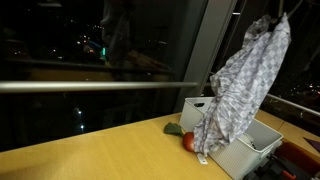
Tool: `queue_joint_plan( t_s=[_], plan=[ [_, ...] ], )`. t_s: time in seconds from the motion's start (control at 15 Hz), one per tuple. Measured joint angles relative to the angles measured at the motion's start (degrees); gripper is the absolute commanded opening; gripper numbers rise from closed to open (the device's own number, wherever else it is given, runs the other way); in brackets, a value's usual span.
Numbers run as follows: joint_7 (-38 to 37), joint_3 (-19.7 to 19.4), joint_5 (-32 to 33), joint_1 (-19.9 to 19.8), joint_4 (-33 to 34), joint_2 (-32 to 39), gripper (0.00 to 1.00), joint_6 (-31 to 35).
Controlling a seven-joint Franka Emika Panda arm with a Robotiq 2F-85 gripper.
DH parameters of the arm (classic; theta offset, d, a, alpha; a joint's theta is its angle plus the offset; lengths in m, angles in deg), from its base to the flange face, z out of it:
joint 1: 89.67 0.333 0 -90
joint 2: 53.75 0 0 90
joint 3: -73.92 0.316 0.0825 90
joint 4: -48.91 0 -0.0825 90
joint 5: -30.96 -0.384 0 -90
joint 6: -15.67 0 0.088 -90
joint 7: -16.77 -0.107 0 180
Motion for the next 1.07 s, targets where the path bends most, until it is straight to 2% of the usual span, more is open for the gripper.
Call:
queue_joint_plan(
  t_s=[0.27,0.53,0.8,1.07],
  plan=[
    [2.51,-1.04,1.51,-5.59,7.08,-4.52,0.01,-10.78],
    [7.94,-3.33,2.77,-9.98,18.21,-3.92,0.01,-19.84],
    [9.85,-3.94,3.14,-11.41,26.23,0.14,0.01,-23.35],
    [9.71,-3.11,3.06,-10.71,29.15,4.82,0.01,-23.57]
  ],
)
